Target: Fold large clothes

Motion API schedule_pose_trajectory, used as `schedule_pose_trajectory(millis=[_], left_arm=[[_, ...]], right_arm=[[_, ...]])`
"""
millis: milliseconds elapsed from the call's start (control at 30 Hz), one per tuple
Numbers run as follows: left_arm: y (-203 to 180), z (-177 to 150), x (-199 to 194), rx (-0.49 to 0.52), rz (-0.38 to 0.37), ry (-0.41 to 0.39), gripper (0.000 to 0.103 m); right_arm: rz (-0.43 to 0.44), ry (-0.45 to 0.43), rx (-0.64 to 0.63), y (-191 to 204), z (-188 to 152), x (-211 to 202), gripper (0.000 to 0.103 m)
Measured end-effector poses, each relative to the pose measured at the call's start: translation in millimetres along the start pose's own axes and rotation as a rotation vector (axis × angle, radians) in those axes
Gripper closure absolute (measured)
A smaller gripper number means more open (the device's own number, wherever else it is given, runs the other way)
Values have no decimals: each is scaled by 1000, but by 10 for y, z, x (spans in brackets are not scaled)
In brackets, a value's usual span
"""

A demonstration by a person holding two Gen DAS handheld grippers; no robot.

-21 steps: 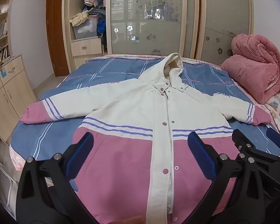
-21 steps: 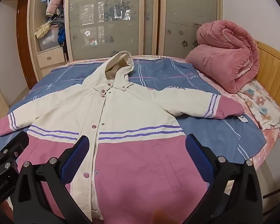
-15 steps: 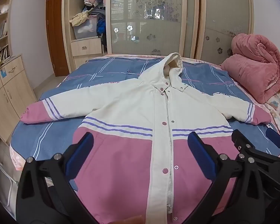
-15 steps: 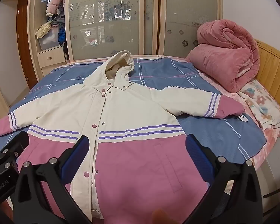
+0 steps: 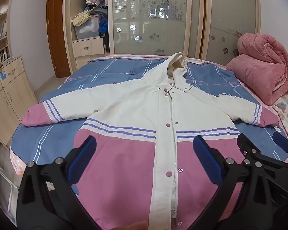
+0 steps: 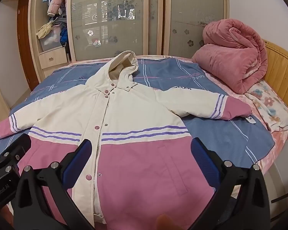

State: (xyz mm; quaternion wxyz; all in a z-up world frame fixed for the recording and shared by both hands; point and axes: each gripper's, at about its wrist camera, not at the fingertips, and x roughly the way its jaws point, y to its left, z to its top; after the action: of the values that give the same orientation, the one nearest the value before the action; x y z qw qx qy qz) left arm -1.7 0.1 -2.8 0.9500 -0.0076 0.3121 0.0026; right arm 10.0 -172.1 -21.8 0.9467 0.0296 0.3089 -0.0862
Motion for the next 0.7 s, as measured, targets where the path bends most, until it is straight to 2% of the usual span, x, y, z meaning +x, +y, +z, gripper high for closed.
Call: schedule_pose_trajectory(millis=[700], left_arm=[[-19,-26,30,3,2,10,2]], right_arm=[[0,11,0,22,-63,59,1]])
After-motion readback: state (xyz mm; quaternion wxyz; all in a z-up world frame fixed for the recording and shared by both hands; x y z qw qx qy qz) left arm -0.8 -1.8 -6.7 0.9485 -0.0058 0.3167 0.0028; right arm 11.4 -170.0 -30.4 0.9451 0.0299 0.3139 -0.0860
